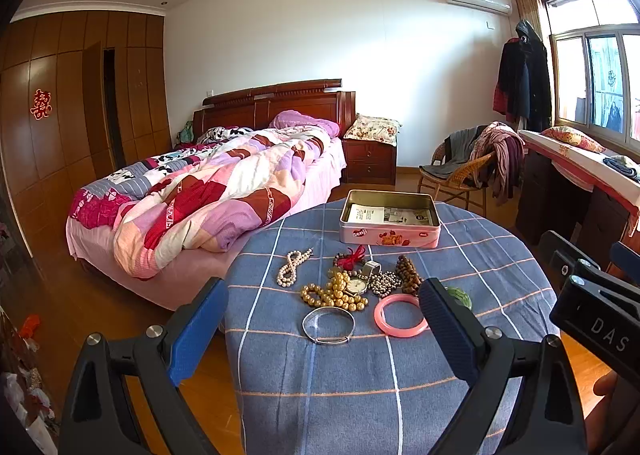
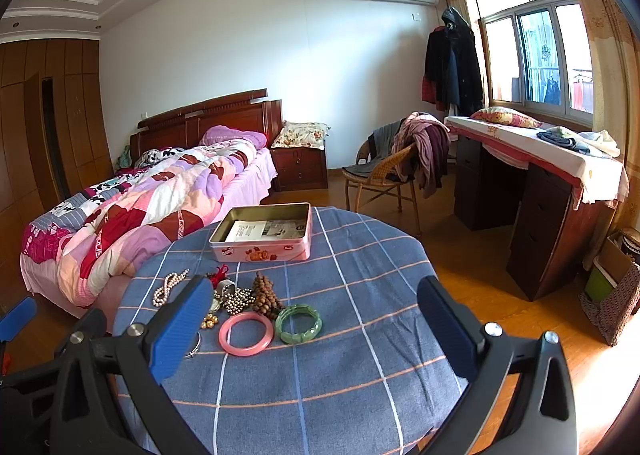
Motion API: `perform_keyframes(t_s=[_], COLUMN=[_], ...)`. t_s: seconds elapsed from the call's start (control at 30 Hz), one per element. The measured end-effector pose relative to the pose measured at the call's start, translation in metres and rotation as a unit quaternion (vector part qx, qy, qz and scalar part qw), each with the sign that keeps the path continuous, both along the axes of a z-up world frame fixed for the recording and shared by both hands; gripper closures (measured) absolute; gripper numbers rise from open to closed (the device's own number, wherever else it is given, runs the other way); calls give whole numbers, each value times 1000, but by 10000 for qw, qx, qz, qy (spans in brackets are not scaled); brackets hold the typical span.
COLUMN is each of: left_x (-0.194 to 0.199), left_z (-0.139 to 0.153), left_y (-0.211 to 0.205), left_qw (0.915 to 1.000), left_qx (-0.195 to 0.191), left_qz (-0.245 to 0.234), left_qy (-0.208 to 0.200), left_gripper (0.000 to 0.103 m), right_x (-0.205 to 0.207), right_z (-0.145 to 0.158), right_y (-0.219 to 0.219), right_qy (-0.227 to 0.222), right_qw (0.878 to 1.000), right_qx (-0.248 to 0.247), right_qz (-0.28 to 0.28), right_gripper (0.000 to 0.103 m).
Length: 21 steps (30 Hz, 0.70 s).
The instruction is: Organize jewelry
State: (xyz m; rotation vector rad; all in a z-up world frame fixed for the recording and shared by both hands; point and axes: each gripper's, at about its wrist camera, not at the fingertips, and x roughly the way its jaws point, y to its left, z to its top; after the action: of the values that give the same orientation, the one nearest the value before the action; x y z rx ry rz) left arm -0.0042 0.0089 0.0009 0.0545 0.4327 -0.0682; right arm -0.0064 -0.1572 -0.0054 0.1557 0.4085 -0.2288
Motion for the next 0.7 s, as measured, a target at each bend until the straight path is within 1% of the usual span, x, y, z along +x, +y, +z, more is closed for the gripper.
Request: perform_keyframes(t_s=[0.07, 0.7], left_x=[1, 1], left_z=[-3, -3], left_y=[-4, -4], left_qw=[10000, 10000], left_qx=[15, 16], left_qz=[-2, 4], left_qy=[-3, -1], left_gripper=[7, 7], right_x=[0, -1], right_z=[0, 0], right_y=[0, 1], right_qy=[8, 25], right_qw=[10000, 10000], right_qx=[6, 4], right_qz=[0, 2], right_gripper=[0, 0])
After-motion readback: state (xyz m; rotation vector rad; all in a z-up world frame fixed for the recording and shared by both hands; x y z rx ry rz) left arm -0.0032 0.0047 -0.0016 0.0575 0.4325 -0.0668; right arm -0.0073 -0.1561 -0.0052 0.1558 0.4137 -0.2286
